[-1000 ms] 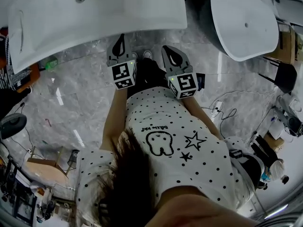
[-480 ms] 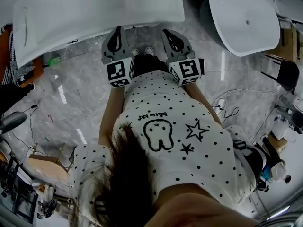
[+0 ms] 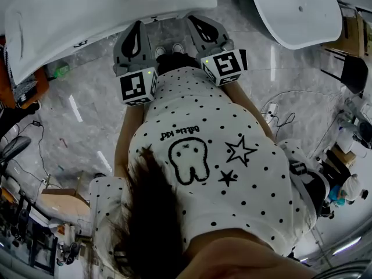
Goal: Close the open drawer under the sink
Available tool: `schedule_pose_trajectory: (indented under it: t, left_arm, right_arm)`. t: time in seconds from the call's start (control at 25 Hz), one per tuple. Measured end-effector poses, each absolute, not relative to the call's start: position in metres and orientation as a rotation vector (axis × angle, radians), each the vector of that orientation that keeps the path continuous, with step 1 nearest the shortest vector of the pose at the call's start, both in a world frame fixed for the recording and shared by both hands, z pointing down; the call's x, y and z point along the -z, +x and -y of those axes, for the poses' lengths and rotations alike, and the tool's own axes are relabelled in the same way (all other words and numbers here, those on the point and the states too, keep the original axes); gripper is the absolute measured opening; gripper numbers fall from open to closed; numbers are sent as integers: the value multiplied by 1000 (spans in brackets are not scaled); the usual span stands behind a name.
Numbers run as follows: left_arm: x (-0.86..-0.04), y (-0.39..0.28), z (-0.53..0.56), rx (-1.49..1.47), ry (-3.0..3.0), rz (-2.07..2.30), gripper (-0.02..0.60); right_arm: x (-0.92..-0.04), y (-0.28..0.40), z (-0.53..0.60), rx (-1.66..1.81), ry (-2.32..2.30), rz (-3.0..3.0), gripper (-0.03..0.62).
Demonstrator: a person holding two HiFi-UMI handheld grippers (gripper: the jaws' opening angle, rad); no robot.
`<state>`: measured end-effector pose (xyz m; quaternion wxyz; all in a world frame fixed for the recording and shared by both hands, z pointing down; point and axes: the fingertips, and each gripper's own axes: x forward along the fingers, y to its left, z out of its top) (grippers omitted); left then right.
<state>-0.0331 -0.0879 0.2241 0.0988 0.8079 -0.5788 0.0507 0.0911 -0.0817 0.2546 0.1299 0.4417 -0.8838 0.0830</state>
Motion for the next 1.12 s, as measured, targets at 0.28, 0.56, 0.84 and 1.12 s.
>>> schedule_pose_trajectory:
  t: [0.28,0.56,0.84,1.12]
  left_arm:
    - [-215,-30,71,-148,2386,1701,5]
    - [-216,-13,56,-170,2398,1673,4]
    - [-228,3,50,-170,2401,1647,5]
    - [-215,16,44,-126,2420,1701,5]
  right_arm:
    - [-250,93,75,-233,1245,2590,15]
    - [-248,101,64,-211,1212,2594,15]
    - [-259,111,63,-209,1194,2589,15]
    - [-257,120,57,-194,1142,2609,15]
